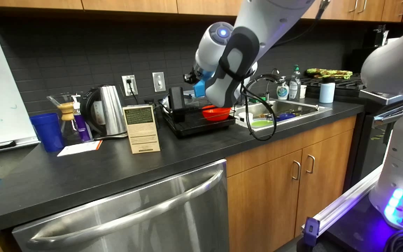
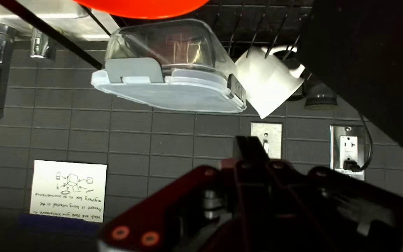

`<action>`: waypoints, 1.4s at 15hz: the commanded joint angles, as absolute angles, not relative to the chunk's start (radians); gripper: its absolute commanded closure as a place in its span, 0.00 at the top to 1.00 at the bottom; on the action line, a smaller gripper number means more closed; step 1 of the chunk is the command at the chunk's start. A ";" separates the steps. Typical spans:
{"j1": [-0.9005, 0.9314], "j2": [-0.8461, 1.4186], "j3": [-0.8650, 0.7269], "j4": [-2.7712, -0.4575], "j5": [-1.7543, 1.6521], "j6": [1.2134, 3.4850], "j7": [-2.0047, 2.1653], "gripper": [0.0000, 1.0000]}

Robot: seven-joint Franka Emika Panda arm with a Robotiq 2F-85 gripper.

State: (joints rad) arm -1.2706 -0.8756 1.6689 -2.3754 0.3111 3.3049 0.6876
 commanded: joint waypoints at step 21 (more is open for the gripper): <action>-1.041 -0.588 1.334 -2.447 0.235 3.268 0.374 1.00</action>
State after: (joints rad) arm -1.1094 -0.6374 1.4122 -2.4642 0.2597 3.3087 0.4406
